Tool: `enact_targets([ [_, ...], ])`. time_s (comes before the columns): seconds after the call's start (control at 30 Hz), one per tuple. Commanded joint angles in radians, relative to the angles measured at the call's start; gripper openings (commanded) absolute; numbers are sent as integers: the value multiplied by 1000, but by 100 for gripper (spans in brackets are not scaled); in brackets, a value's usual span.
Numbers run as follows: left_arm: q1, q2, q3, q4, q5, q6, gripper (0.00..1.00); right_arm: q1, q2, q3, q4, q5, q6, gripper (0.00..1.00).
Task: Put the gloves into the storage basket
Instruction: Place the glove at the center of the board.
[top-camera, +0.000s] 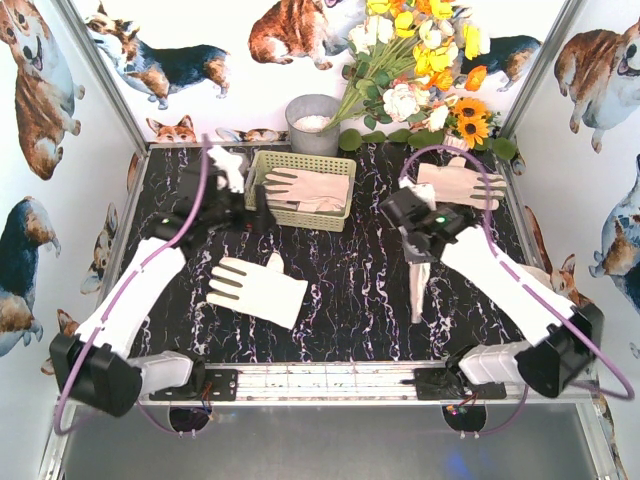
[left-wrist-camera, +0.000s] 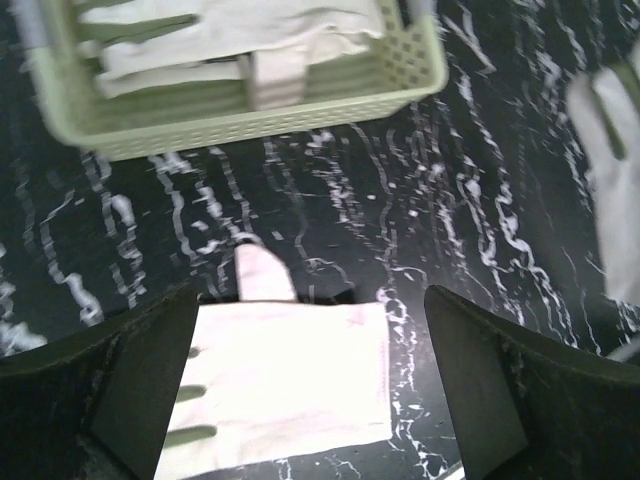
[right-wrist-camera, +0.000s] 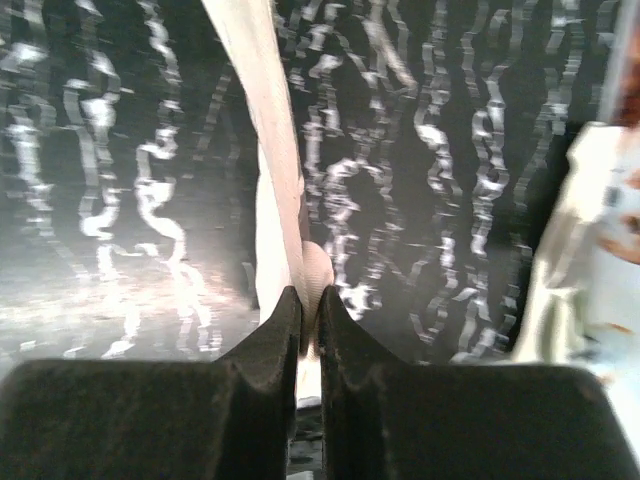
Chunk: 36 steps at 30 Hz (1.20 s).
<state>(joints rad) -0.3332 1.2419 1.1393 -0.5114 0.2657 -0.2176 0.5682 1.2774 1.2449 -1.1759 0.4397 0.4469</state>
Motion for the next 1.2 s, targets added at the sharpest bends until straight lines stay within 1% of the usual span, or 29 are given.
enact_targets([
  [0.0,71,-66,-46,-69,-61,-35,90,91,99,36,-149,322,52,0],
  [0.07,92,-89,-56,-73,-64,-46,90,146,155,29,-134,328,88,0],
  [0.1,98,-94,-58,-74,-59,-49,90,169,185,27,-114,307,111,0],
  [0.2,107,-94,-54,-79,-47,-58,90,243,276,13,5,183,139,0],
  [0.23,108,-94,-49,-81,-48,-60,90,263,299,7,55,136,151,3],
  [0.27,108,-94,-44,-84,-56,-61,90,279,317,0,97,96,172,12],
  [0.33,111,-92,-33,-94,-64,-62,90,311,344,-16,193,20,196,33],
  [0.4,114,-87,-22,-106,-62,-61,90,332,357,-21,261,-56,217,50],
  [0.43,115,-86,-19,-108,-57,-60,90,339,356,-23,292,-91,218,56],
  [0.5,115,-85,-19,-105,-57,-69,90,356,338,-15,330,-134,219,63],
  [0.6,115,-87,-30,-67,-21,-86,91,361,268,0,314,-165,201,71],
  [0.7,114,-77,-60,18,70,-128,90,350,165,-20,286,-154,203,77],
  [0.8,100,-54,-98,96,177,-169,88,287,75,-93,288,-197,219,76],
  [0.97,33,1,-166,176,368,-195,88,127,-73,-254,339,-310,256,74],
  [1.1,-30,97,-200,195,445,-176,88,-25,-150,-357,384,-418,255,74],
  [1.17,-71,156,-201,200,486,-167,88,-93,-153,-382,389,-462,234,74],
])
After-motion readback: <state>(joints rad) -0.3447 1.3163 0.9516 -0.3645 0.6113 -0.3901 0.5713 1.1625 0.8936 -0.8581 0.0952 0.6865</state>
